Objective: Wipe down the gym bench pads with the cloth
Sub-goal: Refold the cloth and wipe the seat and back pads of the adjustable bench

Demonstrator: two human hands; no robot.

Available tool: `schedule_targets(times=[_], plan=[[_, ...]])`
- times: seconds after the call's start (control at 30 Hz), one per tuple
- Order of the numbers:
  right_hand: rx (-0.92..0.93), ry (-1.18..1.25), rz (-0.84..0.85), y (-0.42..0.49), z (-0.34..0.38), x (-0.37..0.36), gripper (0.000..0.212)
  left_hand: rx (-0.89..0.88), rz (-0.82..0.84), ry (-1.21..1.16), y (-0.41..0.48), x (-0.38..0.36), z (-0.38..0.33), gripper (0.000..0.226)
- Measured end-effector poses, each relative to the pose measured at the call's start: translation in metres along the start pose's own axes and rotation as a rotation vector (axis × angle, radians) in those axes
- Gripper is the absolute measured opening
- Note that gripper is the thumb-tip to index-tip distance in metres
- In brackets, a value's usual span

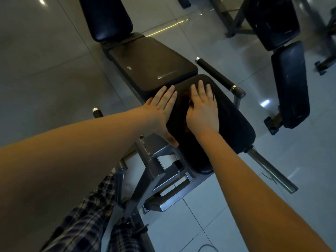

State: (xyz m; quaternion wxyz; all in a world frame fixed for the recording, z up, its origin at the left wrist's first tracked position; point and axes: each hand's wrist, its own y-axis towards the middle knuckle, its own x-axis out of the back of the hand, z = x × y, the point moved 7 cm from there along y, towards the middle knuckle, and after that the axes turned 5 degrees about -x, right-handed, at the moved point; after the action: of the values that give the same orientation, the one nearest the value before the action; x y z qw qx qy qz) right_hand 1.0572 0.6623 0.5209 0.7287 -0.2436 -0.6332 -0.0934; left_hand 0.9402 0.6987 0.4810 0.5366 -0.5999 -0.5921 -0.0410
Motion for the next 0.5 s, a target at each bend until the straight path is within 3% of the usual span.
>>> schedule_targets(times=[0.23,0.5], plan=[[-0.099,0.037,0.005,0.005,0.0,0.005,0.059,0.02,-0.019,-0.003,0.0,0.001,-0.002,0.155],[-0.107,0.128,0.033,-0.122,-0.034,0.009,0.06,0.102,0.081,-0.009,-0.013,0.017,-0.014,0.148]])
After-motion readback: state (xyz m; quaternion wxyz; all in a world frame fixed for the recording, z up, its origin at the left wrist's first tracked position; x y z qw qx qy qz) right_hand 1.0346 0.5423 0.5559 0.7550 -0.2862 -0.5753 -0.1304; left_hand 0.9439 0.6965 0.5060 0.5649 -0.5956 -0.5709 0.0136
